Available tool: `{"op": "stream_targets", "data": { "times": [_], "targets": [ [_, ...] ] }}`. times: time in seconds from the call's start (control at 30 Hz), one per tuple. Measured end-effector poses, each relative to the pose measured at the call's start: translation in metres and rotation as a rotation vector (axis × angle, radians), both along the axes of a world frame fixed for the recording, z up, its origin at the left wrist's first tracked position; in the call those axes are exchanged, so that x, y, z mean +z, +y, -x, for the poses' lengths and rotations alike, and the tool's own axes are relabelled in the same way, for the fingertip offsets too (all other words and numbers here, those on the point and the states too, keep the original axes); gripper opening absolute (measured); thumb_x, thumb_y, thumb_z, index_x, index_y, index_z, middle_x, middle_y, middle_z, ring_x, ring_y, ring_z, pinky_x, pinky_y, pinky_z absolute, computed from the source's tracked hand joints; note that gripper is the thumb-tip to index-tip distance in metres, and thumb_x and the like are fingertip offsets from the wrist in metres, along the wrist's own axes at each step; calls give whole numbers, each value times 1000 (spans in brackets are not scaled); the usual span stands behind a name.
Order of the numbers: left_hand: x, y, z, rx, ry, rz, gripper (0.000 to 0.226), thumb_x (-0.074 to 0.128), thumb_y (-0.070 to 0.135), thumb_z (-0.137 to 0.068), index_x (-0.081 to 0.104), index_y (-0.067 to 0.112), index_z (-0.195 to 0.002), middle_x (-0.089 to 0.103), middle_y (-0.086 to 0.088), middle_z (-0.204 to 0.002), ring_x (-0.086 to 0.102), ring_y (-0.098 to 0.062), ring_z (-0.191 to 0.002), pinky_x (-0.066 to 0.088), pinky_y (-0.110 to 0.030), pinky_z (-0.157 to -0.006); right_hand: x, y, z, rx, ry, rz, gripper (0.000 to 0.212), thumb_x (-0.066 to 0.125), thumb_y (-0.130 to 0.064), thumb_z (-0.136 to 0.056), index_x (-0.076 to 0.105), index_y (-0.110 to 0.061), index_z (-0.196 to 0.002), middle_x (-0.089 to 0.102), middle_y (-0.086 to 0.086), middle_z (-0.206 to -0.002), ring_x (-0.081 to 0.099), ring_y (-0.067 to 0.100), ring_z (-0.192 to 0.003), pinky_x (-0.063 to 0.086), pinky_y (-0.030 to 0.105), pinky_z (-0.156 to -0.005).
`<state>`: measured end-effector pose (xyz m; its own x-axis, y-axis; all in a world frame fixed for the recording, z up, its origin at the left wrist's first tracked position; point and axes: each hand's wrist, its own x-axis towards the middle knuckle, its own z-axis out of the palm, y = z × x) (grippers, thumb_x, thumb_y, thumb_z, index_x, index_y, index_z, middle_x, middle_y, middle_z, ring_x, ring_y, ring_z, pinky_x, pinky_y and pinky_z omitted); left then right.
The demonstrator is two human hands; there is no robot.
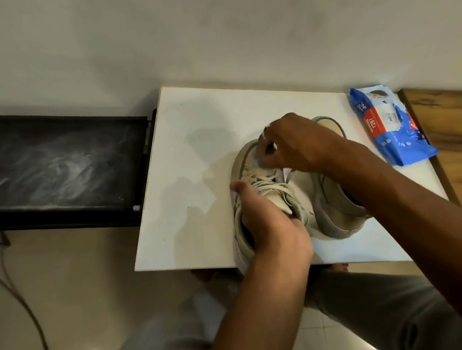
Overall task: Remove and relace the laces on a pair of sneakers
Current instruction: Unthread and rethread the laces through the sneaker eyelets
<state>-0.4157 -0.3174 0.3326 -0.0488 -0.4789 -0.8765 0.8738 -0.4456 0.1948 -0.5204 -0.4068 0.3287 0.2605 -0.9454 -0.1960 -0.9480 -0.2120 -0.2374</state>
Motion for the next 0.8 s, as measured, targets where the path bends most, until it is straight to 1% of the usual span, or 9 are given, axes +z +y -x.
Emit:
{"op": "stream_targets", "data": {
  "times": [0.1, 0.23, 0.27, 0.37, 0.47, 0.57, 0.63, 0.73, 0.8],
  "targets": [
    [0, 0, -2, 6, 11, -19, 47, 55, 57, -90, 68, 19, -112, 71, -8, -111, 69, -24, -100, 52, -38, -93, -9, -3, 4, -55, 8, 127, 18, 63, -33, -83, 73, -19, -84, 69, -1, -81, 62, 19, -72, 56, 43, -66],
    [2, -2, -2, 7, 17, -34, 48, 52, 58, -91, 68, 17, -110, 71, -7, -111, 69, -23, -100, 53, -37, -92, -1, 0, 7, 21, -70, -124, 5, 72, -31, -82, 73, -30, -87, 68, -15, -80, 60, 0, -71, 43, 11, -59],
    [3, -2, -1, 11, 17, -29, 48, 52, 58, -92, 68, 17, -111, 71, -7, -112, 69, -23, -101, 53, -37, -92, 0, -1, 7, 15, -68, -132, 5, 72, -32, -82, 73, -31, -87, 68, -15, -80, 61, 0, -72, 45, 12, -61],
    [2, -3, 1, 32, 19, -7, 45, 51, 56, -93, 68, 18, -112, 71, -6, -111, 68, -23, -101, 53, -37, -92, -8, -4, 6, -68, 6, 82, 13, 64, -35, -85, 73, -26, -89, 70, -7, -85, 63, 15, -77, 55, 38, -68],
    [0, -3, 3, 48, 32, 9, 45, 51, 55, -94, 69, 18, -110, 72, -8, -110, 69, -23, -100, 51, -39, -96, -10, -2, -6, -31, -5, 139, 18, 61, -32, -88, 75, -24, -95, 70, -5, -89, 64, 19, -80, 54, 36, -68],
    [-1, -3, 5, 59, 42, 20, 43, 50, 52, -95, 70, 16, -106, 73, -8, -108, 70, -22, -98, 50, -37, -96, 0, 0, -9, 97, -67, -54, 13, 66, -32, -87, 75, -24, -93, 68, -11, -82, 62, 12, -74, 49, 30, -65],
    [-2, -3, 6, 63, 49, 31, 43, 51, 52, -95, 70, 16, -108, 72, -7, -109, 69, -23, -102, 50, -38, -97, 4, -4, -1, 48, -37, -97, 10, 69, -32, -84, 75, -26, -89, 69, -13, -82, 61, 9, -75, 51, 31, -67],
    [-4, -2, 7, 59, 46, 34, 42, 53, 52, -94, 69, 18, -113, 71, -7, -112, 68, -24, -104, 50, -39, -98, -3, -6, 4, -71, 42, 101, 13, 65, -33, -86, 74, -26, -89, 70, -7, -86, 63, 17, -78, 56, 38, -69],
    [-3, -2, 6, 65, 53, 38, 42, 52, 51, -95, 68, 17, -113, 71, -8, -113, 68, -24, -105, 49, -40, -100, -7, -5, -2, -34, -1, 136, 17, 63, -34, -88, 76, -26, -95, 70, -6, -88, 63, 16, -80, 54, 32, -69]
  ]
}}
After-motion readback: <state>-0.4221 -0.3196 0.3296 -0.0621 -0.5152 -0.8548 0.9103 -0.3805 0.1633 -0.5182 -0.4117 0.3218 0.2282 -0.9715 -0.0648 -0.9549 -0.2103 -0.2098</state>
